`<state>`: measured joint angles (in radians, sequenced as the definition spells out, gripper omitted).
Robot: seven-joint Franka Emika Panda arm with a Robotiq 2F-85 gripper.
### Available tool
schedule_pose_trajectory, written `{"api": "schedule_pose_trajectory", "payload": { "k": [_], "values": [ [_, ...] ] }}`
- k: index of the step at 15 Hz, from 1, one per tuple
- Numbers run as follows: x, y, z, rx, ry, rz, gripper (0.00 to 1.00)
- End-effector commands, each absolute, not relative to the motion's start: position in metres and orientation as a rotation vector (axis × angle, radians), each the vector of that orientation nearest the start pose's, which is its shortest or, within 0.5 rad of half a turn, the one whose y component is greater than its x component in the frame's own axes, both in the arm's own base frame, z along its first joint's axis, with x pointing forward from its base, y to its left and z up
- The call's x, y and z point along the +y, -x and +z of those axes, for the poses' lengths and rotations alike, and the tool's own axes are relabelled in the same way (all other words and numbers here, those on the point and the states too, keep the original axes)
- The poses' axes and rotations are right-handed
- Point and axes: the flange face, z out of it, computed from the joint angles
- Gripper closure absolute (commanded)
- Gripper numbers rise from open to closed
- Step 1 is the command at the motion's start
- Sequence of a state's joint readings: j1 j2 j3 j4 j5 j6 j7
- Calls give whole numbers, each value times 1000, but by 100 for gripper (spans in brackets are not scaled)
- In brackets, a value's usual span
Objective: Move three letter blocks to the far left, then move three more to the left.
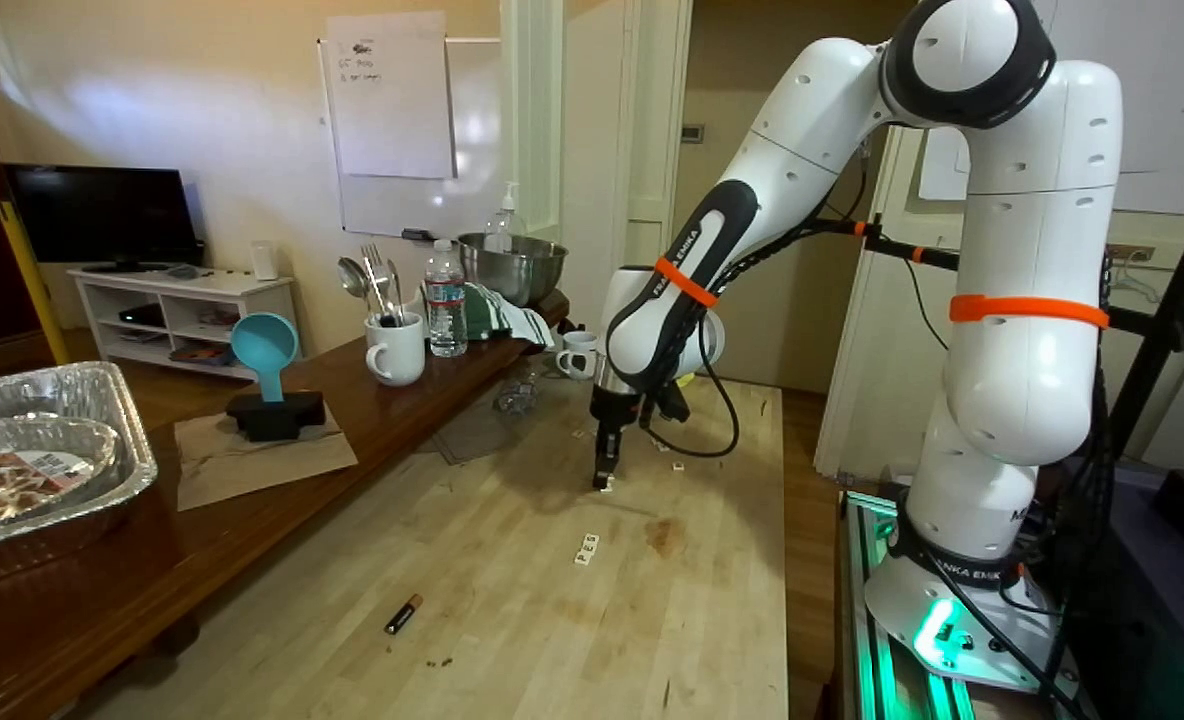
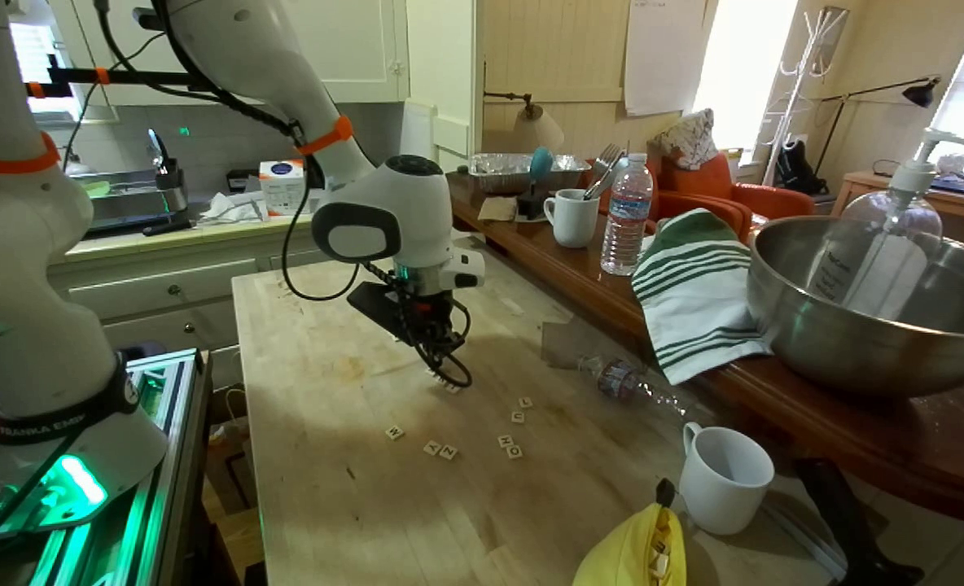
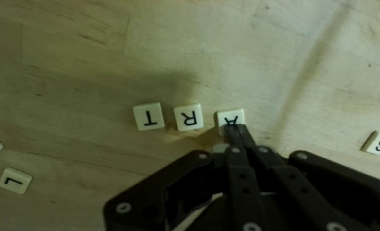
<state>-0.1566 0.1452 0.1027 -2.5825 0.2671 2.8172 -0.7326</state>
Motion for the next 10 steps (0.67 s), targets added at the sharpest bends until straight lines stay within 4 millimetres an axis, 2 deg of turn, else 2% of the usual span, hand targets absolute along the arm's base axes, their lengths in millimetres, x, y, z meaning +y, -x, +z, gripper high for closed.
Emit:
{"api": "schedule_pose_trajectory", "payload": {
  "k": [1,10],
  "values": [
    [-42,-443,217,-660,2986,-174,100],
    [-51,-444,217,-645,2995,-180,100]
  ]
}}
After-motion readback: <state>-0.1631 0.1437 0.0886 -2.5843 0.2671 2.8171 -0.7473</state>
